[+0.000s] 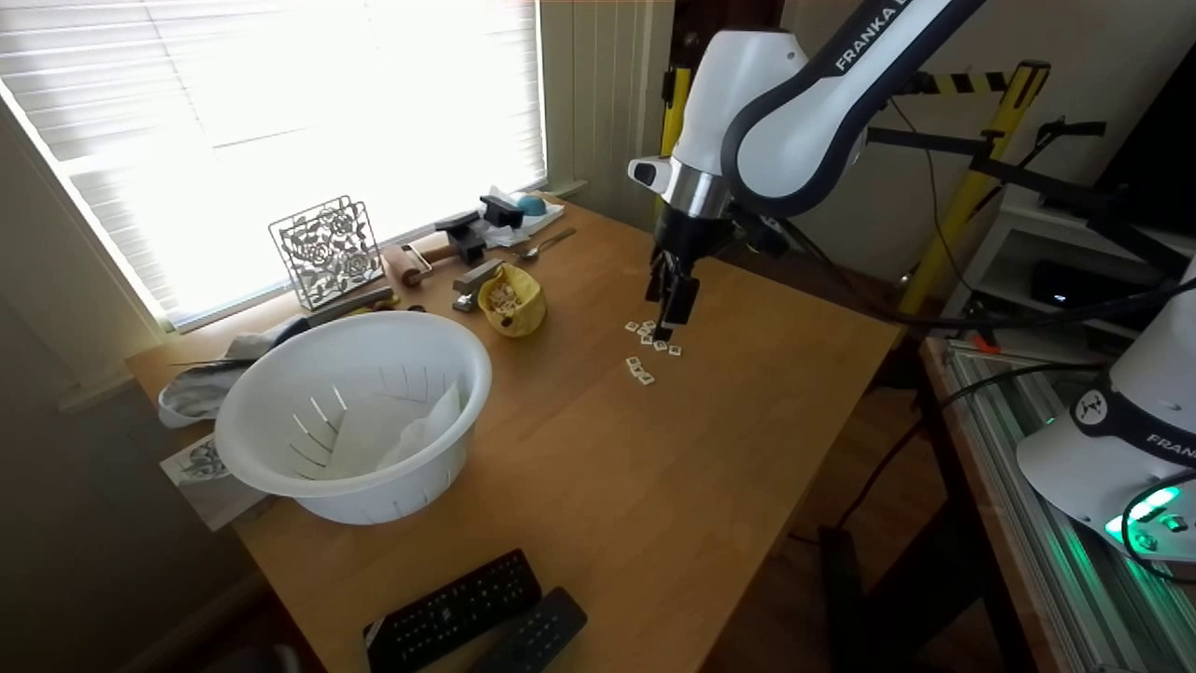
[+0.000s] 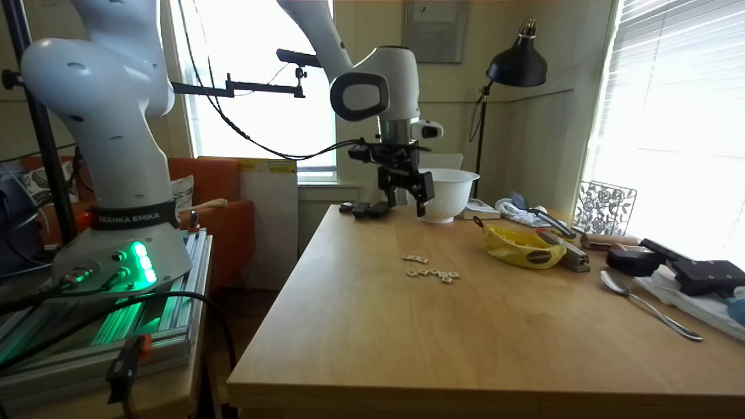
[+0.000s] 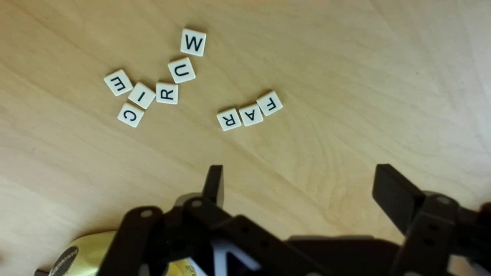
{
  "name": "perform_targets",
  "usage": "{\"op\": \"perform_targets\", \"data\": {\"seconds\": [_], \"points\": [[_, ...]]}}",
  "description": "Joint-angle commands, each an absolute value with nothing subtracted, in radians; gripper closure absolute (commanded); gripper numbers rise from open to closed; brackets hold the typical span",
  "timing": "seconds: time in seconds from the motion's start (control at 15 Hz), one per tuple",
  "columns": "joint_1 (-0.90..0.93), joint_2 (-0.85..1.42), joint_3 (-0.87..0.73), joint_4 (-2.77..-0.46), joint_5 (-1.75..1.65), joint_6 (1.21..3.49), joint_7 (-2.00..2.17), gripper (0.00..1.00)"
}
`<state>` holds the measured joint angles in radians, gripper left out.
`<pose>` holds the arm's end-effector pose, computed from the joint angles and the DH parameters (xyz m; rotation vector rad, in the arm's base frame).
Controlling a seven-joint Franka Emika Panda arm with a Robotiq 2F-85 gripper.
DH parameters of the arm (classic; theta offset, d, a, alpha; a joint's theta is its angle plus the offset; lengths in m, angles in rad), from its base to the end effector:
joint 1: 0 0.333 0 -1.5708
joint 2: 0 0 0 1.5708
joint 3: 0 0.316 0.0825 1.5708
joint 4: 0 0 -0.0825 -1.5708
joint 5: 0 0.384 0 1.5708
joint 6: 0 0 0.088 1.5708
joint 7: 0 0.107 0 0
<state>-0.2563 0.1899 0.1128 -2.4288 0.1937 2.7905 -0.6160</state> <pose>0.5019 -0.0806 0.2459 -3.0611 -0.4507 -0.3050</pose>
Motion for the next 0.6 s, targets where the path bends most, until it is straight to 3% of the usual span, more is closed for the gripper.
{"op": "perform_targets", "data": {"seconds": [0.0, 0.53], "points": [[-0.226, 0.123, 0.080, -2.470, 0.167, 2.750, -0.636, 0.00], [-0.211, 0.151, 0.070, -2.453, 0.197, 2.770, -0.637, 0.00]]}}
